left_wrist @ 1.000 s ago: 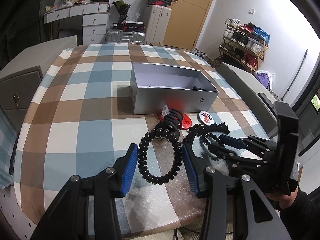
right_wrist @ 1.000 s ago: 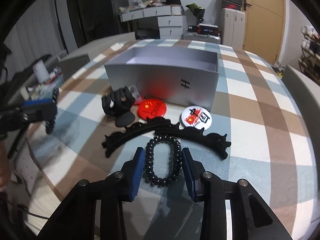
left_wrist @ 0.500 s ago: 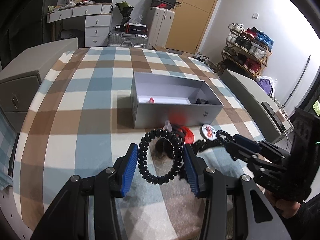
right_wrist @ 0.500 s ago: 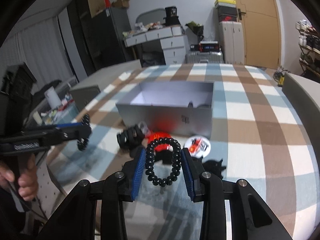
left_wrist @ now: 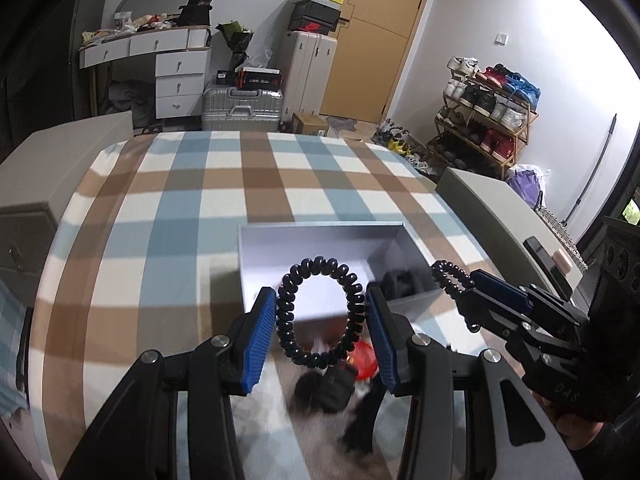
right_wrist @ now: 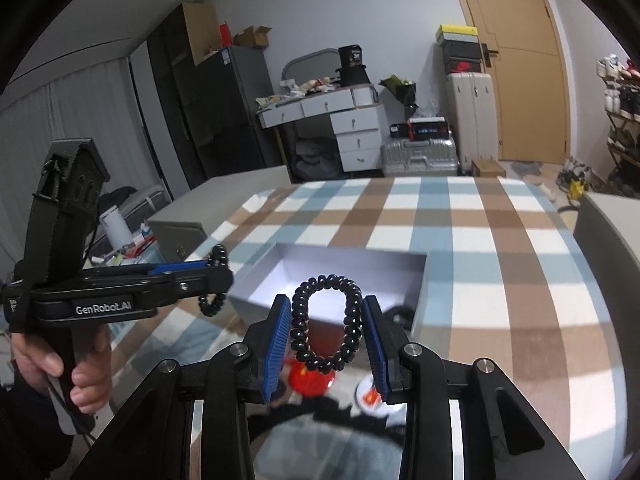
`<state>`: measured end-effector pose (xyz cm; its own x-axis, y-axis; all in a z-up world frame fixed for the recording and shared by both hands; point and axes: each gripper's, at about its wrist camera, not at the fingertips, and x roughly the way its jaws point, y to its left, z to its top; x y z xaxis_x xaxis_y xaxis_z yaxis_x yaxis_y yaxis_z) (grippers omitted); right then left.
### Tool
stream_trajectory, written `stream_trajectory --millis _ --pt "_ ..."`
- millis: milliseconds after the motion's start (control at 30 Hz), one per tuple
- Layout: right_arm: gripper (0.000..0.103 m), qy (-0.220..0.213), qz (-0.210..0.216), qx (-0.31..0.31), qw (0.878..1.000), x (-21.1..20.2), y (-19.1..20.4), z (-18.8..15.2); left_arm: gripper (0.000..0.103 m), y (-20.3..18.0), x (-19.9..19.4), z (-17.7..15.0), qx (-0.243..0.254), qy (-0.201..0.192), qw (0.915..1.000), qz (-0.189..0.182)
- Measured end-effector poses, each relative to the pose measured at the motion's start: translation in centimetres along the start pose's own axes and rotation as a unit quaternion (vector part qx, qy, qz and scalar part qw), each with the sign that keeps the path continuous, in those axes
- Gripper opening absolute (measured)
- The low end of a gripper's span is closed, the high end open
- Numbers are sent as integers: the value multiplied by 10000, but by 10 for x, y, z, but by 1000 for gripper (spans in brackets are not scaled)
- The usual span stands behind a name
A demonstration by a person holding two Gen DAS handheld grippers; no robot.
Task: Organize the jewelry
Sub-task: 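Carry both bracelets into the silver box and open both tools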
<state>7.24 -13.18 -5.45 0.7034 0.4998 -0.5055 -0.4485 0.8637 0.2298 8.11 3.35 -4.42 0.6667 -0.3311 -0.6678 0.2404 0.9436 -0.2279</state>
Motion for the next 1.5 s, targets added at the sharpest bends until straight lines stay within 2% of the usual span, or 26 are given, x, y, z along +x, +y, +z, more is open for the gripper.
stream_trajectory --millis 400,867,1067,1167,1333,1367,1433,1467,1500 --pt "35 67 91 35 9999 33 -21 27 40 -5 37 23 -15 280 9994 -193" --pt "36 448 78 142 9989 68 -35 25 40 -7 63 26 -22 614 9974 -384" --pt "41 516 15 172 9985 75 -39 25 40 -7 71 27 -22 716 9963 -470" --pt "44 525 -42 222 9984 78 -42 26 40 -6 72 28 -26 640 9968 -483" --pt "50 503 8 431 9978 76 -49 28 46 -3 74 27 -43 658 9965 -521" --pt "55 478 30 443 9979 75 -50 28 47 -2 73 27 -57 653 9964 -546" --pt "67 390 48 446 9982 70 -50 28 56 -3 69 26 -56 598 9967 -551" --pt "69 344 42 449 9984 68 -50 28 64 -3 66 26 -51 530 9972 -523" --pt "70 300 31 453 9985 65 -50 29 67 -3 64 26 -41 473 9976 -501"
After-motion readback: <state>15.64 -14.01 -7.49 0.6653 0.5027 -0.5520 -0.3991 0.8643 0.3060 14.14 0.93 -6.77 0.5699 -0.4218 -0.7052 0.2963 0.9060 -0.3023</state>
